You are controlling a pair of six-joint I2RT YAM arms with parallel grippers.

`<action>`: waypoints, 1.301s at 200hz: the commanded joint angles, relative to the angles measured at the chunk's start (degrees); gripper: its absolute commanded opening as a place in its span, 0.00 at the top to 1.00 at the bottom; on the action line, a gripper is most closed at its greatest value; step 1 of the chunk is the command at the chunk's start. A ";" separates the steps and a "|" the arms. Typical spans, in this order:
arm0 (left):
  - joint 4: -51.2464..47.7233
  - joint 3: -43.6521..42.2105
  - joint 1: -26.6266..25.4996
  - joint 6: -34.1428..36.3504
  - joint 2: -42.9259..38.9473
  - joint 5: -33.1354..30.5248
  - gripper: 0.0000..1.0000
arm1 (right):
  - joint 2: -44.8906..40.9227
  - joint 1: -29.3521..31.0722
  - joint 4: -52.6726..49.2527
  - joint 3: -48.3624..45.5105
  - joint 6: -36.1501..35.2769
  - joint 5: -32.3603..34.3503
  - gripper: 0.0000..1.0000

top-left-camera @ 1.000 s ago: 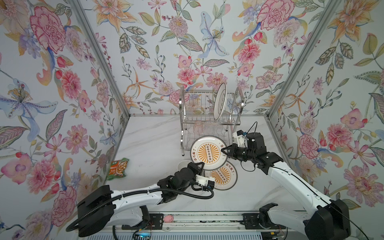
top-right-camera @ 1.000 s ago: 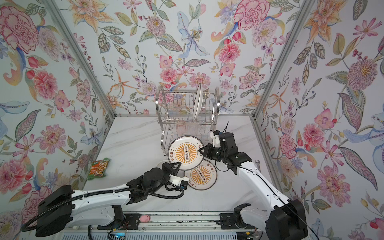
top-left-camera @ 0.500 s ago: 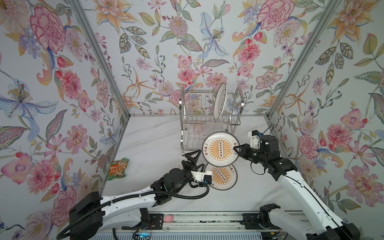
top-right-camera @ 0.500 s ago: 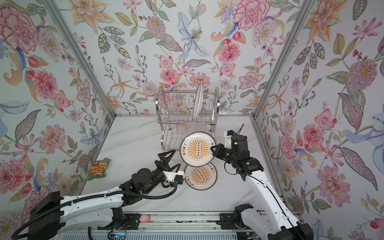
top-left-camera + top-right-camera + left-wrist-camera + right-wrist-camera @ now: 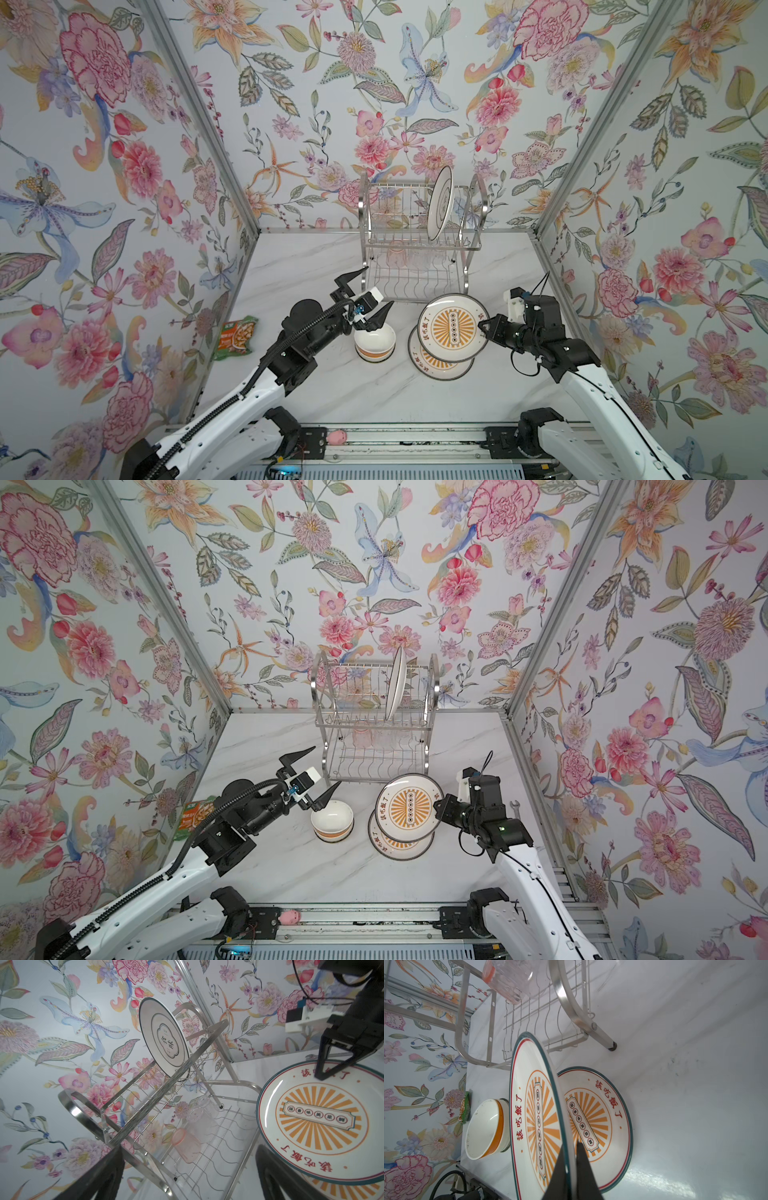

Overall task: Unload the mixed dishes from the dish rack
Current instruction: 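Lower the printed plate onto the first plate with the right gripper while left withdraws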

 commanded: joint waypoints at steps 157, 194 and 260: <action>-23.45 7.64 2.75 -1.08 8.39 13.90 0.01 | 6.54 -3.95 13.66 -10.49 -1.11 -10.78 1.00; -23.36 8.41 2.84 -0.72 9.68 14.33 0.01 | 7.91 -4.30 15.15 -11.62 -0.84 -11.43 1.00; -22.11 8.72 2.85 -0.57 9.93 14.39 0.01 | 8.92 -4.70 15.88 -13.02 -0.67 -11.34 1.00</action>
